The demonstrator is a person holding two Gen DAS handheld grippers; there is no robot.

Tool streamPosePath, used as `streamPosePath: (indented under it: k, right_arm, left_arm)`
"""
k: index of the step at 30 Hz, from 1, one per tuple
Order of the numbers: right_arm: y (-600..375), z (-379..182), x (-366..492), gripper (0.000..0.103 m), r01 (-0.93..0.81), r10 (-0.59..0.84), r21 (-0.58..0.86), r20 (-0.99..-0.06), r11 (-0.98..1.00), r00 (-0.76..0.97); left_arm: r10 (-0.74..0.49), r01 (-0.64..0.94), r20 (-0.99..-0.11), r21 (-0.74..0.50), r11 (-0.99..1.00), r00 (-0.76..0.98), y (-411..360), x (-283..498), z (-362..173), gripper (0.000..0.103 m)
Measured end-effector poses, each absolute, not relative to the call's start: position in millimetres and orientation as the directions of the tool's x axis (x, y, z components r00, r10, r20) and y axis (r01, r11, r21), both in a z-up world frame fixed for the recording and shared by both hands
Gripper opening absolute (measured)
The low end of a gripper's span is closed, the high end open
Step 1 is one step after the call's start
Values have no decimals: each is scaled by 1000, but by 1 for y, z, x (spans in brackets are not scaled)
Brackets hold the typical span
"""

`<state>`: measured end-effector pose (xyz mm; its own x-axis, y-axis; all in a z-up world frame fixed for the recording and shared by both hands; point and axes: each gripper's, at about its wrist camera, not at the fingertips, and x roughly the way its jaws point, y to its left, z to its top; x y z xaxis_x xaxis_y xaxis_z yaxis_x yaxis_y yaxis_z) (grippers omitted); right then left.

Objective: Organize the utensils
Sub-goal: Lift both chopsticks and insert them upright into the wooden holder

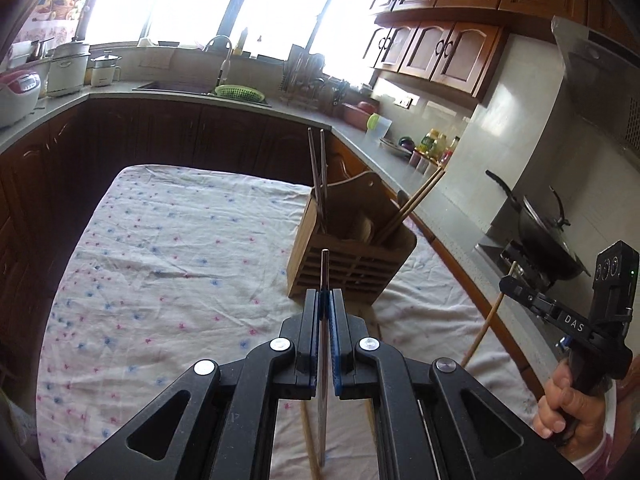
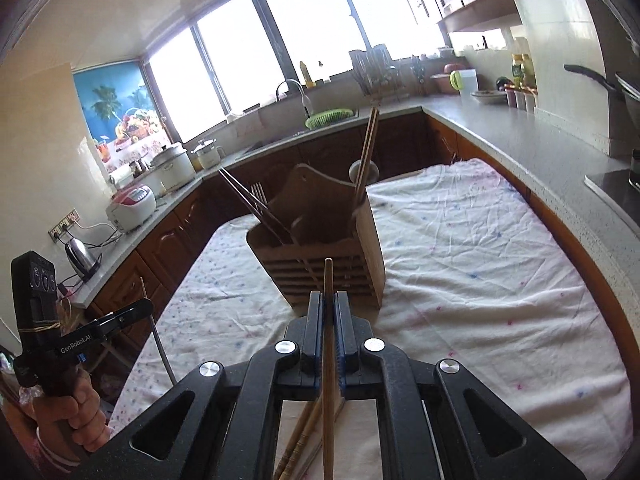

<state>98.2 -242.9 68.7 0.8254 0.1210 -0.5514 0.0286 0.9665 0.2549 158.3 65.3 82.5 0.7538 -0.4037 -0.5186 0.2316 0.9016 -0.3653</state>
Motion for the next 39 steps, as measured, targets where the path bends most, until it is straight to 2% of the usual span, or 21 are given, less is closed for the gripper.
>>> streamPosePath:
  k: [6, 19, 27, 39]
  right_arm:
    - [-244, 102, 94, 5, 18, 100, 233, -483, 972, 870]
    - [-246, 107, 94, 5, 22, 93, 231, -472, 973, 877]
    - [-250, 124, 105, 5, 15, 84, 217, -438, 976, 895]
    - [-260, 177, 140, 5, 22, 45, 211, -305, 977, 951]
  left_arm:
    - [-394, 237, -477, -357, 904, 785, 70, 143, 98, 3]
    - [-384, 241, -450, -342, 908, 807, 65, 151, 107, 3]
    - [-381, 259, -402, -325, 909, 833, 59, 169, 122, 3]
    - [-355, 274, -282, -289, 917, 891, 52, 213, 156, 3]
